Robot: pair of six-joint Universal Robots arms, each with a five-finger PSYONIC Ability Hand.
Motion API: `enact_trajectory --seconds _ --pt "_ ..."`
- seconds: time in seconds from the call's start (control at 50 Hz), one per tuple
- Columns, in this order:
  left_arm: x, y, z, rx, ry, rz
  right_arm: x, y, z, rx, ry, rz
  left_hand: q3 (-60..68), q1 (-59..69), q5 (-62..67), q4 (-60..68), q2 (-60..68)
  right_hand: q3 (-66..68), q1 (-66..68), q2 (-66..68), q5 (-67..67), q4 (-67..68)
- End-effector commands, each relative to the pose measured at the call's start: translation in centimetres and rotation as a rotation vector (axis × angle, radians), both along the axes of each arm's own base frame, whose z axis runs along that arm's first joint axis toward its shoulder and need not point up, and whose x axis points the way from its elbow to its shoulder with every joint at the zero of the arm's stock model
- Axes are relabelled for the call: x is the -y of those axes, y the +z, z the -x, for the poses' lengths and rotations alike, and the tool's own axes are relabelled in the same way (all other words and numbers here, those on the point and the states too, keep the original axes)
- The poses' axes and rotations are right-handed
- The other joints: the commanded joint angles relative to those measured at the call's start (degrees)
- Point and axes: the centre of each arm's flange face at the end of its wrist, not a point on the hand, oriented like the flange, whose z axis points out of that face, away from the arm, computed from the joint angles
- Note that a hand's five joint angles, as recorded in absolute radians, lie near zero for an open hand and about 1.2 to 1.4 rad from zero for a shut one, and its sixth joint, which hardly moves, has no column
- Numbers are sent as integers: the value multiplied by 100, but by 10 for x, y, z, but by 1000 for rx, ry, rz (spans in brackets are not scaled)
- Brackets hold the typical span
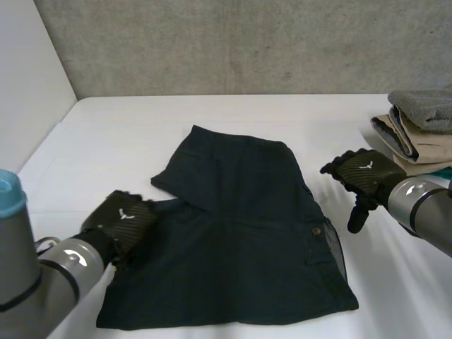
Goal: Fold the laundry.
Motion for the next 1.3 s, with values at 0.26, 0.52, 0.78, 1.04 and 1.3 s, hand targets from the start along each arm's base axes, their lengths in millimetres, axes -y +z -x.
enact_trajectory --seconds 0.26,0.52,0.78,1.04,1.3 --pt "-43 -35 56 -75 -152 -16 31 -56 -3 191 -97 -157 -152 -189 -85 -93 -146 -161 -274 -172 -236 -186" --pt "-60 -40 69 -81 -212 10 38 -69 -19 233 -89 -96 -1044 -1081 -976 -984 -1038 -161 -274 -172 -236 -186" --pt "-68 -57 69 -38 -214 -19 61 -63 -42 391 -101 -28 -960 -997 -893 -901 -954 -161 -274 -172 -236 -186" --pt "-67 -48 60 -23 -185 19 39 -47 -95 512 76 -11 -893 -930 -826 -834 -887 -161 -274 -172 -236 -186" --pt "-48 -17 47 -82 -94 101 24 -31 -116 478 178 3 -909 -946 -842 -850 -903 -161 -274 -172 -236 -186"
